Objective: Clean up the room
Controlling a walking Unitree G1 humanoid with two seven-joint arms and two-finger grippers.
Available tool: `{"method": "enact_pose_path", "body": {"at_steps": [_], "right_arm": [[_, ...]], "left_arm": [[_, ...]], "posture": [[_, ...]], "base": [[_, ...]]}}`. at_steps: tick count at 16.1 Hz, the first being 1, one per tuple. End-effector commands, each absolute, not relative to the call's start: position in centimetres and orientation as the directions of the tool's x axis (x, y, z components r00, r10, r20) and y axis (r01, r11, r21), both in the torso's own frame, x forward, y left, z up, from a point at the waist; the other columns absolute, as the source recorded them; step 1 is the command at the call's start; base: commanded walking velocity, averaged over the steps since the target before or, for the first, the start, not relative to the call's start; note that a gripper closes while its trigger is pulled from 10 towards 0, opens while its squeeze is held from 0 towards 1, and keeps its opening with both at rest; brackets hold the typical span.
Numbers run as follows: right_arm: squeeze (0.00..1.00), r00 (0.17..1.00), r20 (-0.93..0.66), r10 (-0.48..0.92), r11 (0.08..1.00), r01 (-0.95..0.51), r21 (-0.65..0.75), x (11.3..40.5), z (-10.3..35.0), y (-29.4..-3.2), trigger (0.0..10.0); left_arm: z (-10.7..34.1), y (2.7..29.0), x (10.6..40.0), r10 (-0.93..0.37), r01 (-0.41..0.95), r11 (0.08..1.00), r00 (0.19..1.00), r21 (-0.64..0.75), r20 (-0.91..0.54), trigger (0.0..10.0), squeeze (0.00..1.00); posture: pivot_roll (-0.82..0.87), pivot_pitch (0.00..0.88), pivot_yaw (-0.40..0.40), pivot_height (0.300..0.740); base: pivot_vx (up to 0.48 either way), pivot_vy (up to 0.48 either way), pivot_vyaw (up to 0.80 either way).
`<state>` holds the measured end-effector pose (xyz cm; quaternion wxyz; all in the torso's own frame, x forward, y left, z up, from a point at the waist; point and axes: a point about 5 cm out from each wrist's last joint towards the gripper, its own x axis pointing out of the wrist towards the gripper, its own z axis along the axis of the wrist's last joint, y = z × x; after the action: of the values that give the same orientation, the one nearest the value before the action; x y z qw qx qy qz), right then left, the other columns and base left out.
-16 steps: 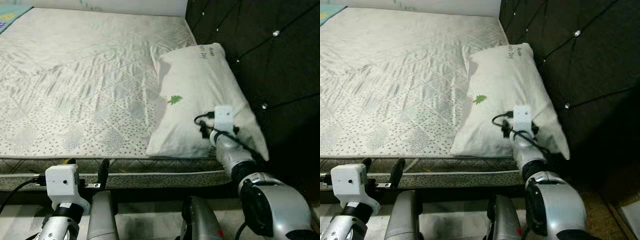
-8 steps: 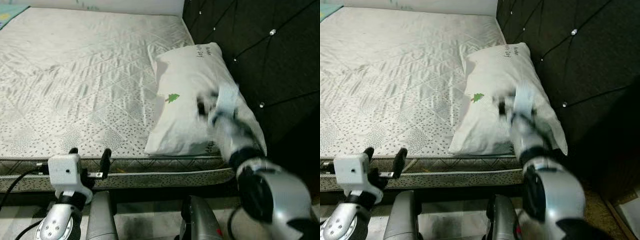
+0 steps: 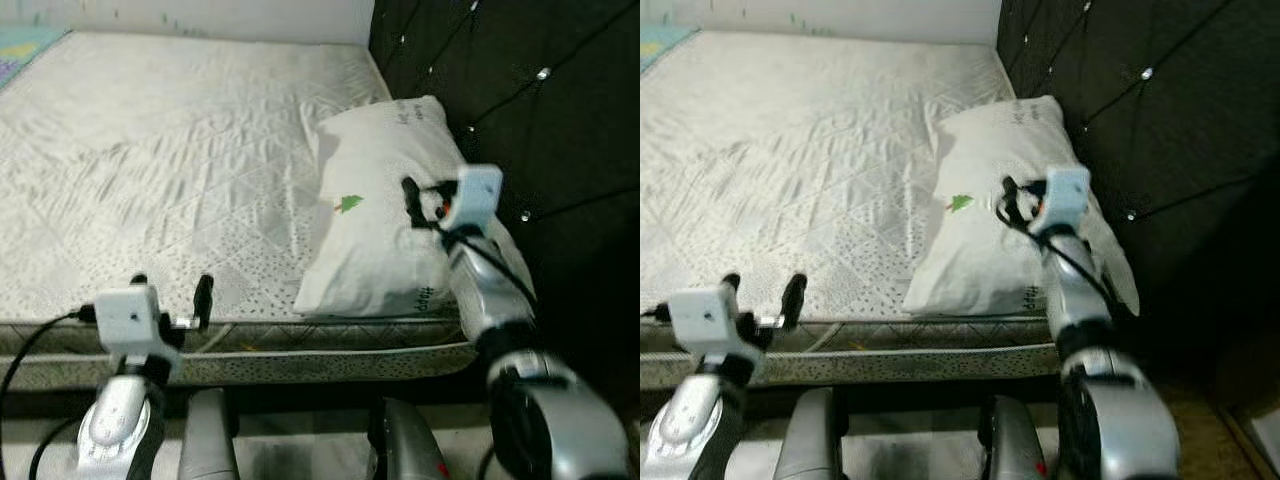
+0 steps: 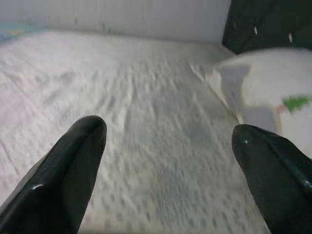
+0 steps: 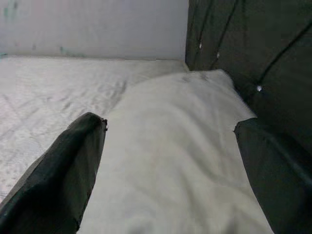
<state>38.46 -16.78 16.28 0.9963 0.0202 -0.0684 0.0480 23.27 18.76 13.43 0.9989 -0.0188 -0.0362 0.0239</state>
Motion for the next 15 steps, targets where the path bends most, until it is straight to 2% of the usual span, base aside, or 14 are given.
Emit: {"method": "enact_pose_path", "body": {"at_steps": [1, 5, 8, 15], "right_arm": [[0.00, 0.975, 0.196, 0.109, 0.991, -0.121, 0.049, 38.0, 17.4, -16.6, 10.0], [0.00, 0.947, 0.268, 0.176, 0.976, -0.204, 0.080, 36.8, 18.2, -15.6, 10.0], [0.00, 0.921, 0.332, 0.206, 0.961, -0.255, 0.111, 36.5, 20.7, -14.9, 10.0], [0.00, 0.930, 0.305, 0.204, 0.956, -0.257, 0.144, 35.3, 21.3, -15.3, 10.0]], "left_arm": [[13.8, 19.4, 24.0, 0.075, -0.072, 0.997, 0.993, -0.033, 0.096, 10.0, 0.00], [13.9, 19.6, 24.5, 0.071, -0.069, 0.997, 0.991, -0.028, 0.115, 10.0, 0.00], [13.2, 19.7, 24.4, 0.084, -0.081, 0.996, 0.991, -0.032, 0.107, 10.0, 0.00], [12.8, 19.5, 24.4, 0.057, -0.054, 0.998, 0.994, -0.031, 0.095, 10.0, 0.00]], "posture": [[0.04, 0.000, -0.037, 0.561], [0.03, 0.000, -0.034, 0.561], [0.03, 0.000, -0.035, 0.592], [0.01, 0.000, -0.015, 0.663]], "base": [[0.000, 0.000, 0.00], [0.000, 0.000, 0.00], [0.000, 0.000, 0.00], [0.000, 0.000, 0.00]]}}
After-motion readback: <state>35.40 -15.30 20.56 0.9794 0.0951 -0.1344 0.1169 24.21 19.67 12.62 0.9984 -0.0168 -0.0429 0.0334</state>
